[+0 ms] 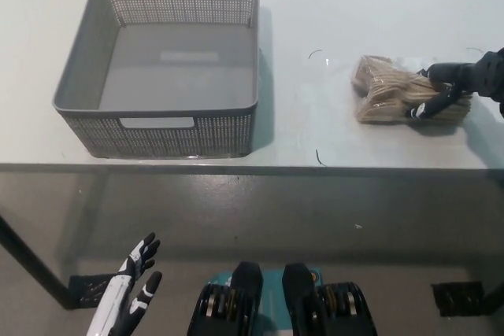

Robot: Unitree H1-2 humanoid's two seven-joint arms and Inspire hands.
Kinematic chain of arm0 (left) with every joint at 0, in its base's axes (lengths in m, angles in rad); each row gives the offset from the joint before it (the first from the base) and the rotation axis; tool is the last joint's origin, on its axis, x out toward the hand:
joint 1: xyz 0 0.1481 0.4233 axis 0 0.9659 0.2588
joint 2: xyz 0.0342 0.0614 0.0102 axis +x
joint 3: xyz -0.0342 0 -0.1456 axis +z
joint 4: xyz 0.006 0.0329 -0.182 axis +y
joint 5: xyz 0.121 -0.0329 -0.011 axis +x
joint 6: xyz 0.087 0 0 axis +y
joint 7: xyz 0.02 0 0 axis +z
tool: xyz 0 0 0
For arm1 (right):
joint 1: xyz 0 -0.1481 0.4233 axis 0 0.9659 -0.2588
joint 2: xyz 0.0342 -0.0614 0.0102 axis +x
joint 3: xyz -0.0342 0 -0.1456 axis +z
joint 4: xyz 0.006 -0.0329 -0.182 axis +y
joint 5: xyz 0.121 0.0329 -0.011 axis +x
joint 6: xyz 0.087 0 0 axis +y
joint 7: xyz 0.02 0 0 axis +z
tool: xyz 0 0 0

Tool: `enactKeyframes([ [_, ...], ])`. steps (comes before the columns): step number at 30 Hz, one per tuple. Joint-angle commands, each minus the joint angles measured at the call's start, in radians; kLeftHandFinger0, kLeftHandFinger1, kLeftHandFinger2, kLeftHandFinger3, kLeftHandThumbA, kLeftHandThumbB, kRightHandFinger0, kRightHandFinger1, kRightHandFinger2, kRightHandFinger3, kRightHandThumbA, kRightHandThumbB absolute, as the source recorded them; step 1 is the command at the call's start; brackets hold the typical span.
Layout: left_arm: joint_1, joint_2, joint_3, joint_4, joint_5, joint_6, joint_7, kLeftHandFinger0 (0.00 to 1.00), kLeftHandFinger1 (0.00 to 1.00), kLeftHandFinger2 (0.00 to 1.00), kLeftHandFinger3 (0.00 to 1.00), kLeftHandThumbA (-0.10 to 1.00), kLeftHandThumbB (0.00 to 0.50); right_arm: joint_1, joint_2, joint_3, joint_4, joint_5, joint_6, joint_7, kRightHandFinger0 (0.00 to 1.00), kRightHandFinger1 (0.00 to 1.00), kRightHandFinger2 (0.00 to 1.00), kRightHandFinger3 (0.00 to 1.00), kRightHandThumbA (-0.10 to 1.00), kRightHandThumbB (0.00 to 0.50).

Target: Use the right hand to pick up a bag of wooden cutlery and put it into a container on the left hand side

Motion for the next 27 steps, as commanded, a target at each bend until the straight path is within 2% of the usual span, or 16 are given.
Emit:
enactKeyframes([
  [1, -0.013, 0.020, -0.001, -0.014, 0.012, -0.028, 0.001, 1.00, 1.00, 1.00, 1.00, 0.90, 0.177, -0.041, 0.023, 0.021, 0.050, -0.026, -0.047, -0.015, 1.00, 1.00, 1.00, 1.00, 0.60, 0.500],
  [4, -0.017, 0.022, -0.002, -0.012, 0.009, -0.025, -0.001, 1.00, 1.00, 1.00, 1.00, 0.89, 0.181, -0.044, 0.038, 0.027, 0.076, -0.029, -0.055, -0.018, 1.00, 1.00, 1.00, 1.00, 0.61, 0.500],
  [7, -0.026, 0.023, -0.005, -0.010, 0.018, -0.027, 0.001, 1.00, 1.00, 1.00, 1.00, 0.89, 0.173, -0.031, 0.053, 0.032, 0.104, -0.037, -0.062, -0.081, 1.00, 1.00, 1.00, 1.00, 0.56, 0.500],
  [9, -0.028, 0.024, -0.007, -0.013, 0.011, -0.023, -0.005, 1.00, 1.00, 1.00, 1.00, 0.89, 0.173, -0.015, 0.063, 0.029, 0.109, -0.041, -0.064, -0.164, 1.00, 1.00, 1.00, 1.00, 0.48, 0.500],
  [10, -0.027, 0.026, -0.007, -0.015, 0.010, -0.023, -0.006, 1.00, 1.00, 1.00, 1.00, 0.89, 0.180, 0.005, 0.072, -0.004, 0.108, -0.017, -0.068, -0.255, 1.00, 1.00, 1.00, 1.00, 0.24, 0.459],
  [11, -0.028, 0.027, -0.007, -0.014, 0.010, -0.024, -0.006, 1.00, 1.00, 1.00, 1.00, 0.88, 0.179, 0.015, 0.074, -0.020, 0.108, -0.005, -0.087, -0.308, 1.00, 1.00, 1.00, 1.00, 0.11, 0.385],
  [12, -0.029, 0.026, -0.007, -0.014, 0.011, -0.023, -0.005, 1.00, 1.00, 1.00, 1.00, 0.88, 0.178, 0.023, 0.076, -0.026, 0.110, -0.005, -0.101, -0.362, 0.90, 0.88, 0.94, 1.00, -0.01, 0.323],
  [13, -0.032, 0.026, -0.006, -0.014, 0.013, -0.022, -0.003, 1.00, 1.00, 1.00, 1.00, 0.88, 0.178, 0.027, 0.077, -0.027, 0.113, -0.009, -0.109, -0.407, 0.64, 0.72, 0.83, 1.00, -0.05, 0.330],
  [14, -0.038, 0.027, -0.006, -0.011, 0.017, -0.024, -0.001, 1.00, 1.00, 1.00, 1.00, 0.88, 0.175, 0.040, 0.074, -0.021, 0.109, -0.029, -0.138, -0.507, 0.13, 0.22, 0.30, 0.43, -0.10, 0.175],
  [15, -0.042, 0.028, -0.006, -0.009, 0.021, -0.024, 0.000, 1.00, 1.00, 1.00, 1.00, 0.88, 0.174, 0.048, 0.071, -0.014, 0.105, -0.045, -0.153, -0.574, 0.03, 0.12, 0.34, 0.43, -0.10, 0.183],
  [16, -0.047, 0.028, -0.005, -0.008, 0.022, -0.023, 0.001, 1.00, 1.00, 1.00, 1.00, 0.89, 0.178, 0.048, 0.070, -0.019, 0.107, -0.043, -0.160, -0.600, 0.00, 0.22, 0.56, 0.55, -0.10, 0.192],
  [17, -0.052, 0.027, -0.004, -0.005, 0.026, -0.025, 0.005, 1.00, 1.00, 1.00, 1.00, 0.89, 0.182, 0.051, 0.069, -0.038, 0.107, -0.026, -0.176, -0.633, 0.01, 0.40, 0.79, 0.71, -0.10, 0.158],
  [18, -0.056, 0.026, -0.004, -0.002, 0.027, -0.029, 0.008, 1.00, 1.00, 1.00, 1.00, 0.88, 0.176, 0.050, 0.067, -0.048, 0.109, -0.017, -0.186, -0.645, 0.03, 0.45, 0.85, 0.79, -0.10, 0.164],
  [19, -0.057, 0.026, -0.004, -0.003, 0.026, -0.028, 0.006, 1.00, 1.00, 1.00, 1.00, 0.87, 0.178, 0.051, 0.066, -0.055, 0.111, -0.011, -0.199, -0.663, 0.05, 0.55, 0.92, 0.87, -0.10, 0.157],
  [22, -0.055, 0.031, -0.007, -0.014, 0.025, -0.013, -0.003, 1.00, 1.00, 1.00, 1.00, 0.86, 0.175, 0.060, 0.061, -0.068, 0.110, -0.004, -0.235, -0.709, 0.03, 0.55, 0.92, 0.93, -0.10, 0.118],
  [27, -0.049, 0.031, -0.005, -0.024, 0.008, -0.001, -0.013, 1.00, 1.00, 1.00, 1.00, 0.81, 0.157, 0.068, 0.056, -0.089, 0.104, 0.006, -0.294, -0.779, 0.06, 0.60, 0.96, 0.99, -0.10, 0.084],
])
